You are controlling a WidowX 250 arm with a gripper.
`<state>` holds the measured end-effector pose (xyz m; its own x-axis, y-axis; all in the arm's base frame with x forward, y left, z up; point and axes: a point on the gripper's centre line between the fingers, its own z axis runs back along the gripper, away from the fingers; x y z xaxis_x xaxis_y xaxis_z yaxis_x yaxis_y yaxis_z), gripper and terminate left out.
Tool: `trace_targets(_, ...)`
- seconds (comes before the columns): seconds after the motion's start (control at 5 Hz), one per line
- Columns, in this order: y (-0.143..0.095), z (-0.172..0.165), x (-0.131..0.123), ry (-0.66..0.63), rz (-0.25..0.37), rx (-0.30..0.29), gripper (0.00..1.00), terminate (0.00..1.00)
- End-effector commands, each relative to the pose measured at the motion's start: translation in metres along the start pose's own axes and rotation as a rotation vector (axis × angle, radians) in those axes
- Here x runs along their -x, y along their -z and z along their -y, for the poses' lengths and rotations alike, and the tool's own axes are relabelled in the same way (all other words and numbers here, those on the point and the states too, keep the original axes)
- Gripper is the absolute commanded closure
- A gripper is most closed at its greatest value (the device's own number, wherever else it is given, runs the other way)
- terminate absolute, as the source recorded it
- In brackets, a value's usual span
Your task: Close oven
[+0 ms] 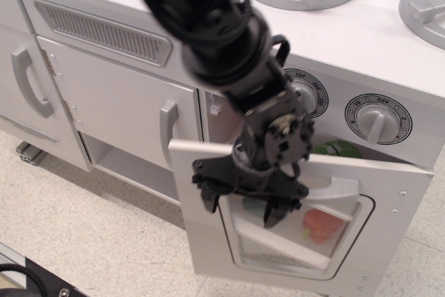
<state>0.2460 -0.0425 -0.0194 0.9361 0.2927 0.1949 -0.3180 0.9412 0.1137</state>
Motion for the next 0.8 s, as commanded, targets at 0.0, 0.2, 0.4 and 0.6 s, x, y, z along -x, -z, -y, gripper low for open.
trace_targets(0.0,-0.005,0.001,-0.032,-0.047,0.011,0.014,0.0,0.0)
trace_targets(0.2,-0.003,0.004,-0.038,-0.048,0.045,0.013,0.0,0.0)
trace_targets(0.4,-0.004,0.006,-0.042,-0.043,0.074,0.024,0.0,0.0)
trace_targets(0.6,-0.016,0.003,-0.032,-0.019,0.067,0.054,0.0,0.0)
